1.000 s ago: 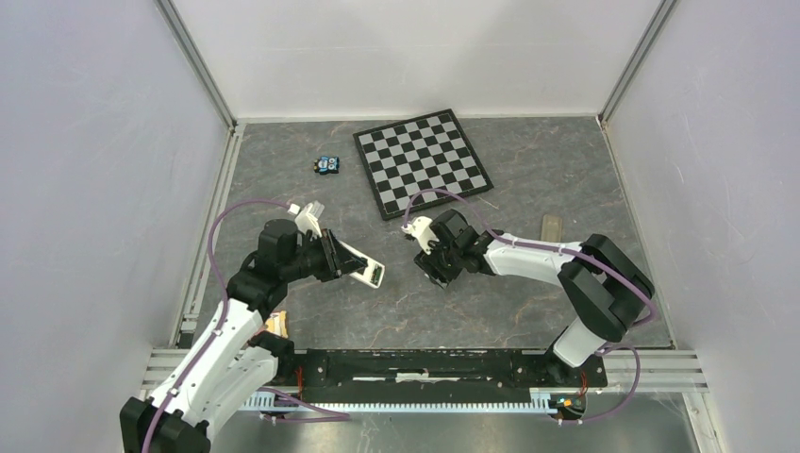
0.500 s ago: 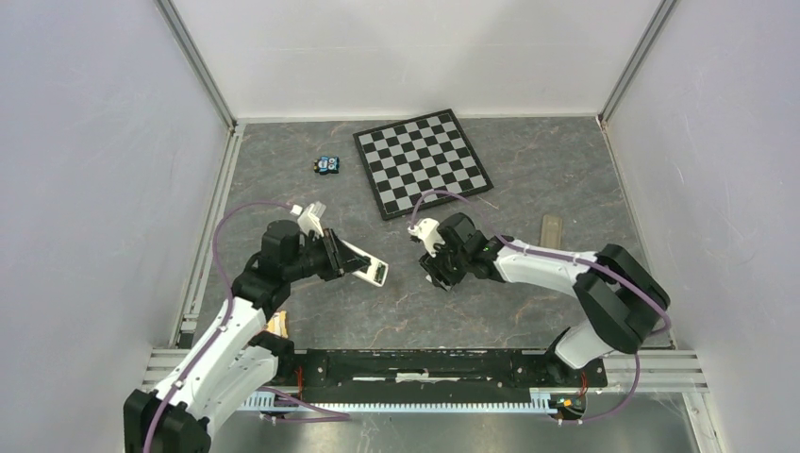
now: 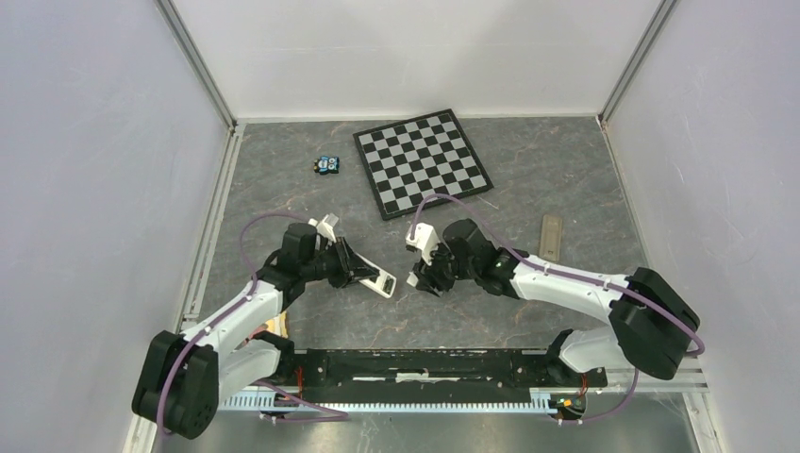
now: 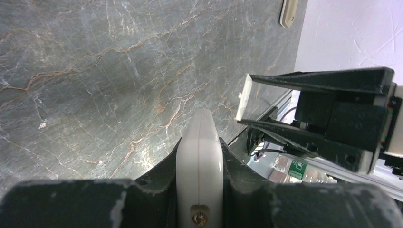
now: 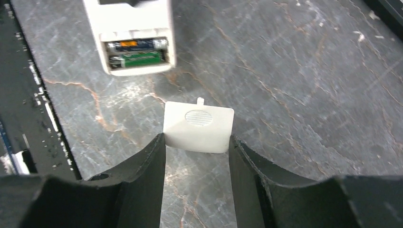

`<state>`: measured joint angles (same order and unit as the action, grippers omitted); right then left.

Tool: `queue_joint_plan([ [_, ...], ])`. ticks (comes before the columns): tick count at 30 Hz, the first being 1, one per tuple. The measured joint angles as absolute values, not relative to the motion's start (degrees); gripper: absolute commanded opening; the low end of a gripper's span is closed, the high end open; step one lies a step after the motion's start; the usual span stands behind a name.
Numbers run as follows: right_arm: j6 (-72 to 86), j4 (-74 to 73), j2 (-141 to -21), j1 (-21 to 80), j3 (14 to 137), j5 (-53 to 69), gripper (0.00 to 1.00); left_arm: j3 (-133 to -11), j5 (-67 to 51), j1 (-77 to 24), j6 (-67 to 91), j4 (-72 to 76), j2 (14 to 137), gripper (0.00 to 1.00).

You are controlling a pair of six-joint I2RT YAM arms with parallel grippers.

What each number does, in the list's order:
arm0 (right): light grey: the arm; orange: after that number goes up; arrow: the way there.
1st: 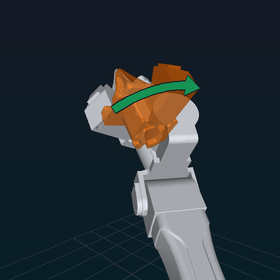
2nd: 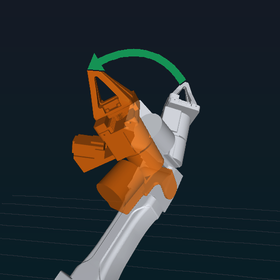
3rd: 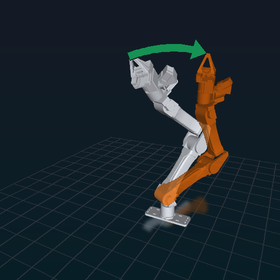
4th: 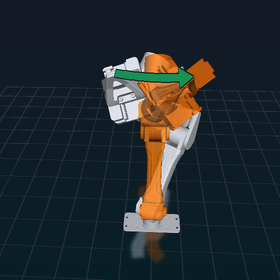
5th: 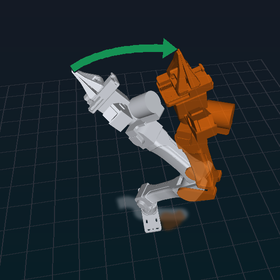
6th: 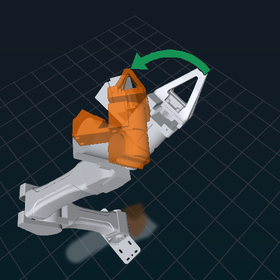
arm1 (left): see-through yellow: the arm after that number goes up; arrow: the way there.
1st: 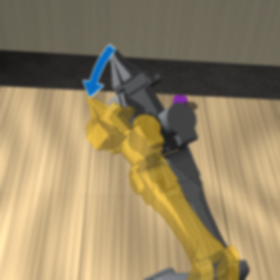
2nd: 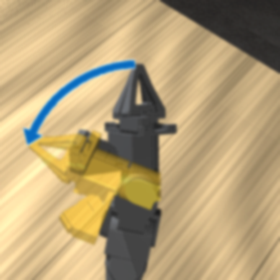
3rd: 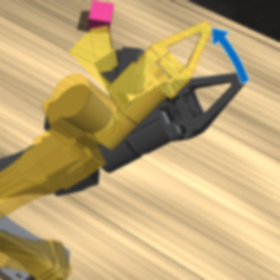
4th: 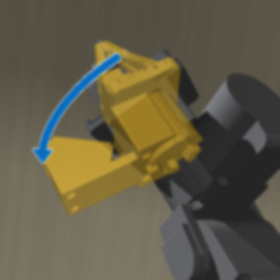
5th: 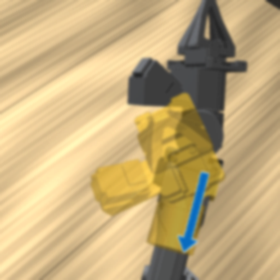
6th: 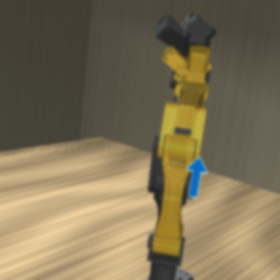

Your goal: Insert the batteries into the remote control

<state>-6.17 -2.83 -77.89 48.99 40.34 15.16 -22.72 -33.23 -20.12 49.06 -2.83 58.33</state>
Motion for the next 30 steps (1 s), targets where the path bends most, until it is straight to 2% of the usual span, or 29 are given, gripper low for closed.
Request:
queue_joint_plan([
  [15,-7.66,0.43,-76.88,54.33,40.14,20.25,0.40,-21.76,-36.36,-20.38,50.15,0.40,59.57,0.02],
  [30,-7.77,2.96,-79.07,55.20,42.06,22.39,0.39,-21.19,-37.67,-20.73,50.48,0.64,56.58,0.02],
])
